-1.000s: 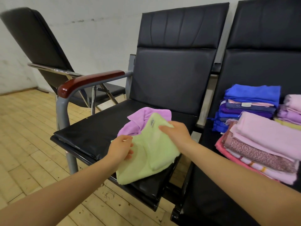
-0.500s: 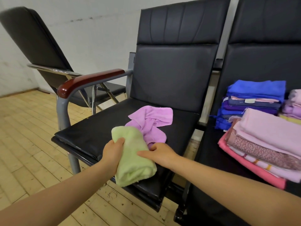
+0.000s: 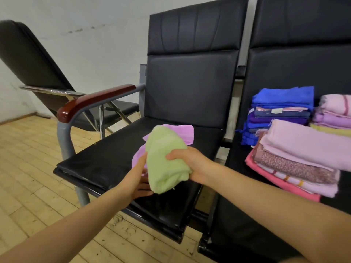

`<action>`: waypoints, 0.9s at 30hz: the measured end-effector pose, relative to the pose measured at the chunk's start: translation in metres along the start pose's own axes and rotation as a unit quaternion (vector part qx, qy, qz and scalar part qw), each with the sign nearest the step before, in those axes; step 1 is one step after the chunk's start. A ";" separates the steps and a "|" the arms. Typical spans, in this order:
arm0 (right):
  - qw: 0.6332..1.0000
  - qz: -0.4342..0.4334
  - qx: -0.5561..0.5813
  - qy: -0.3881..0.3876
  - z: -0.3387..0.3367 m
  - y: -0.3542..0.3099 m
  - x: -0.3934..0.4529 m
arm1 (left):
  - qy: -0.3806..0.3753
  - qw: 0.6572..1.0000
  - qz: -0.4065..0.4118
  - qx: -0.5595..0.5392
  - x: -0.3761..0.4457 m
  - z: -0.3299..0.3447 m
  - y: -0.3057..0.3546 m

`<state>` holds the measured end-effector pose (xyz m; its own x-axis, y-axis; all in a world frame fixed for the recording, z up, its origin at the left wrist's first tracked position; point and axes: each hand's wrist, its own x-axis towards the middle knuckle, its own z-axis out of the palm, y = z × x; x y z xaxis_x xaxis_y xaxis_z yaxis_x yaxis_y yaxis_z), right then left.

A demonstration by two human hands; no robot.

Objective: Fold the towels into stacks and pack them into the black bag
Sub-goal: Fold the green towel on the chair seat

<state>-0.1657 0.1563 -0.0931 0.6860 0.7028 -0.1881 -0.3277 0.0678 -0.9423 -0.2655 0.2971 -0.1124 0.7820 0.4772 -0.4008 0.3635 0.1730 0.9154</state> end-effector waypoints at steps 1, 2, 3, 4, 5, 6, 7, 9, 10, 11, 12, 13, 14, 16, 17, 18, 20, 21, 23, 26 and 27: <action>1.000 -0.002 0.006 -0.005 -0.003 -0.008 -0.005 | -0.049 0.998 -0.014 -0.026 -0.001 0.004 0.001; 1.000 0.001 0.004 -0.010 -0.005 -0.015 -0.013 | -0.102 0.992 -0.015 -0.075 -0.001 0.010 0.004; 1.000 0.003 -0.008 -0.018 -0.008 -0.021 -0.019 | -0.144 0.981 0.004 -0.132 0.000 0.014 0.008; 0.999 0.008 -0.020 -0.027 -0.012 -0.026 -0.024 | -0.164 0.968 0.031 -0.189 0.001 0.020 0.013; 0.999 0.010 -0.034 -0.036 -0.017 -0.029 -0.030 | -0.159 0.957 0.051 -0.236 0.004 0.026 0.018; 0.998 0.011 -0.052 -0.039 -0.022 -0.032 -0.035 | -0.147 0.952 0.056 -0.264 0.005 0.033 0.024; 0.997 0.011 -0.069 -0.032 -0.028 -0.034 -0.040 | -0.130 0.951 0.051 -0.277 0.008 0.040 0.028; 0.994 0.009 -0.109 0.019 -0.041 -0.036 -0.050 | -0.105 0.958 0.040 -0.264 0.006 0.056 0.035; 0.990 0.007 -0.128 0.053 -0.050 -0.037 -0.055 | -0.083 0.962 0.048 -0.254 0.007 0.064 0.037; 0.986 0.002 -0.145 0.088 -0.060 -0.038 -0.059 | -0.049 0.969 0.079 -0.229 0.008 0.073 0.040; 0.981 -0.002 -0.152 0.120 -0.070 -0.042 -0.065 | -0.006 0.973 0.135 -0.187 0.009 0.081 0.043; 0.977 -0.009 -0.150 0.150 -0.082 -0.046 -0.071 | 0.017 0.970 0.193 -0.149 0.007 0.092 0.048; 0.975 -0.022 -0.139 0.175 -0.094 -0.053 -0.079 | 0.024 0.964 0.234 -0.125 0.003 0.104 0.053; 0.962 -0.075 -0.132 0.225 -0.118 -0.074 -0.094 | -0.003 0.955 0.271 -0.122 -0.005 0.135 0.064; 0.947 -0.108 -0.155 0.259 -0.130 -0.087 -0.103 | -0.024 0.951 0.280 -0.130 -0.009 0.151 0.071; 0.924 -0.138 -0.189 0.302 -0.141 -0.100 -0.113 | -0.054 0.947 0.284 -0.141 -0.013 0.169 0.078; 0.869 -0.188 -0.258 0.377 -0.166 -0.126 -0.133 | -0.113 0.937 0.295 -0.148 -0.018 0.204 0.094; 0.849 -0.204 -0.282 0.398 -0.180 -0.138 -0.142 | -0.134 0.935 0.299 -0.136 -0.021 0.222 0.100; 0.823 -0.216 -0.312 0.423 -0.207 -0.157 -0.161 | -0.168 0.935 0.291 -0.111 -0.024 0.256 0.109; 0.794 -0.185 -0.359 0.454 -0.246 -0.165 -0.172 | -0.172 0.945 0.277 -0.029 -0.014 0.298 0.106; 0.787 -0.157 -0.378 0.462 -0.259 -0.161 -0.170 | -0.160 0.944 0.286 0.043 -0.008 0.306 0.102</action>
<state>-0.0617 -0.1576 0.0188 0.9502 -0.1028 0.2943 0.1922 -0.5501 -0.8127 -0.0794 0.0469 -0.0271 0.9706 0.1846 0.1548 -0.1360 -0.1107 0.9845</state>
